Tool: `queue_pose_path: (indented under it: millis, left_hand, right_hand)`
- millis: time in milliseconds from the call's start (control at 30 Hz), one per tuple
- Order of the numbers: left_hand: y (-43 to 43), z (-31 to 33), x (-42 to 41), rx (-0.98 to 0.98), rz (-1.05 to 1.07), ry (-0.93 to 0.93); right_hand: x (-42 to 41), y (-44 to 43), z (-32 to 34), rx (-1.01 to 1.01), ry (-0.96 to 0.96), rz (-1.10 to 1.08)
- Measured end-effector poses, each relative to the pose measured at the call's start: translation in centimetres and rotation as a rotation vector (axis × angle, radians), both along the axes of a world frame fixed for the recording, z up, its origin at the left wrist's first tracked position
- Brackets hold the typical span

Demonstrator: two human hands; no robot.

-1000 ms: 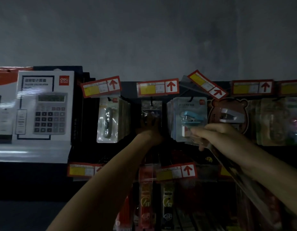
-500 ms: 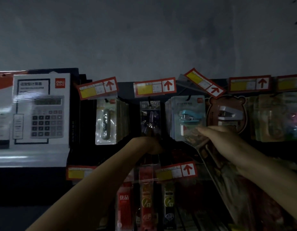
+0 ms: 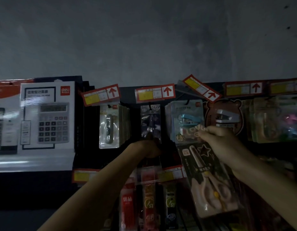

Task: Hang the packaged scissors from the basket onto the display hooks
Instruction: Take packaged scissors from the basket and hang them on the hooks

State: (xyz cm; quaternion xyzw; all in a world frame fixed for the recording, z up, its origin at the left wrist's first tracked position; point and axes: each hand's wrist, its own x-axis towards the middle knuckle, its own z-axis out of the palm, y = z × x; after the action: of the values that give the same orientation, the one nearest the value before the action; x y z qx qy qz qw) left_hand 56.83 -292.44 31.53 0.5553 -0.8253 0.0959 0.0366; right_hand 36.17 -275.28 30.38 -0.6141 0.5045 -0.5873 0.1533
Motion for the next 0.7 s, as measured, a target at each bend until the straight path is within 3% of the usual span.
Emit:
queue_pose_path:
  millis: [133,300,400,567,700]
  left_hand:
    - [2.6,0.8,0.7,-0.003,-0.089,0.025]
    - [3.7,0.5,2.4,-0.035,-0.047,0.157]
    - [5.7,0.4,3.5,-0.196,-0.166,0.278]
    - [12.1,-0.6,4.7,-0.314,-0.351,0.799]
    - [17.1,-1.9,5.1,-0.005,-0.470,1.343]
  right_hand:
    - [0.6,0.5,-0.3,-0.012,-0.001,0.012]
    - [1.4,1.9,0.0,-0.070,-0.008,0.019]
    - [1.8,2.7,0.3,-0.106,-0.027,0.042]
    - [3.1,3.6,0.4,-0.169,-0.090,0.086]
    - [4.4,4.1,0.3,-0.171,-0.128,0.165]
